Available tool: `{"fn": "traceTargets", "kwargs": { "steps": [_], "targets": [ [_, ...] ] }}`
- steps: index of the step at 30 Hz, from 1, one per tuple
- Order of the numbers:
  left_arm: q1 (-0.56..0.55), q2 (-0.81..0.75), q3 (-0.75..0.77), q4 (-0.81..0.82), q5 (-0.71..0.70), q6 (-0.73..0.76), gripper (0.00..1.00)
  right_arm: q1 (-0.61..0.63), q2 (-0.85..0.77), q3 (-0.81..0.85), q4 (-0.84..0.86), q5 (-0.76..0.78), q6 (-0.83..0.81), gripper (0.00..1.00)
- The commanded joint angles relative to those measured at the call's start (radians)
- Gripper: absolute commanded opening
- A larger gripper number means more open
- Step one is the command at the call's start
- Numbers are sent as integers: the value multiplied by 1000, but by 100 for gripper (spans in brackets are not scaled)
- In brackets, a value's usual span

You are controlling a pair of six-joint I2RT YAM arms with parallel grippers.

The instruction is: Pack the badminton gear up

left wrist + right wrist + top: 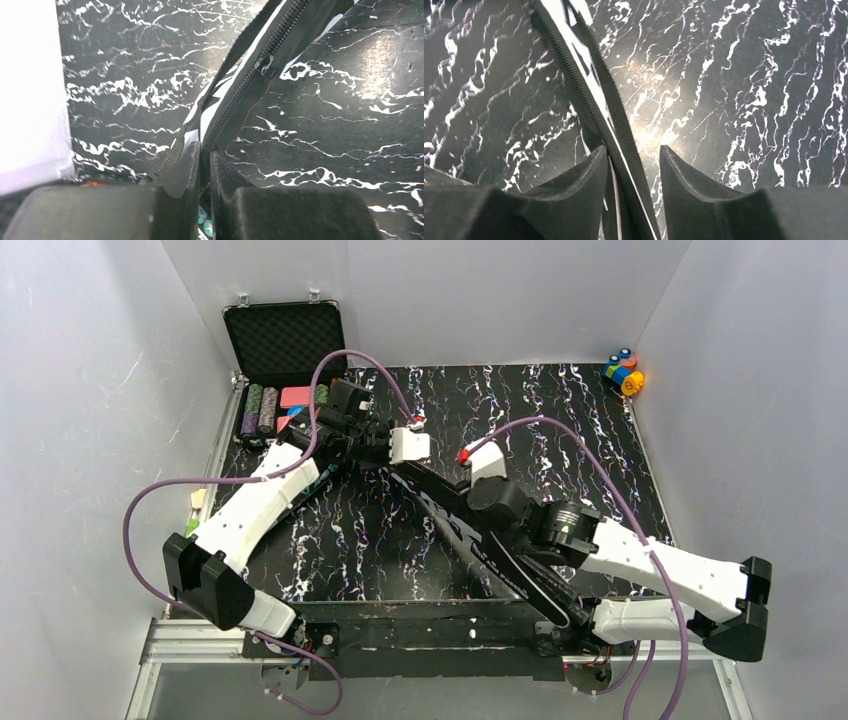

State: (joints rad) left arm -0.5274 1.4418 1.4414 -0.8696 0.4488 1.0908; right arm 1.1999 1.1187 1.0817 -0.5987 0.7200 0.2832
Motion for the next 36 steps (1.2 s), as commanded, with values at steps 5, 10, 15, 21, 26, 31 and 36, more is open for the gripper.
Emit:
{"fn": "traceTargets", "kwargs": {
  "steps": [5,10,15,21,26,31,36],
  "targets": [
    [-11,-109,8,27,-55,-238,0,-95,-145,72,64,43,68,66],
    [-11,-96,26,39,-125,-231,0,-129,-160,137,-14,41,108,70],
    [-12,-85,43,64,-157,-240,0,-129,-205,137,-9,22,134,70],
    [-13,-20,132,85,-255,-385,0,-130,-219,165,-33,-17,204,70],
    [-13,7,215,91,-241,-454,0,-129,-235,171,-24,-26,213,70],
    [-35,16,247,87,-219,-502,0,-128,-255,135,6,-79,248,70],
    [-75,-11,232,61,-209,-568,0,-131,-262,36,126,-209,325,70]
  ]
}}
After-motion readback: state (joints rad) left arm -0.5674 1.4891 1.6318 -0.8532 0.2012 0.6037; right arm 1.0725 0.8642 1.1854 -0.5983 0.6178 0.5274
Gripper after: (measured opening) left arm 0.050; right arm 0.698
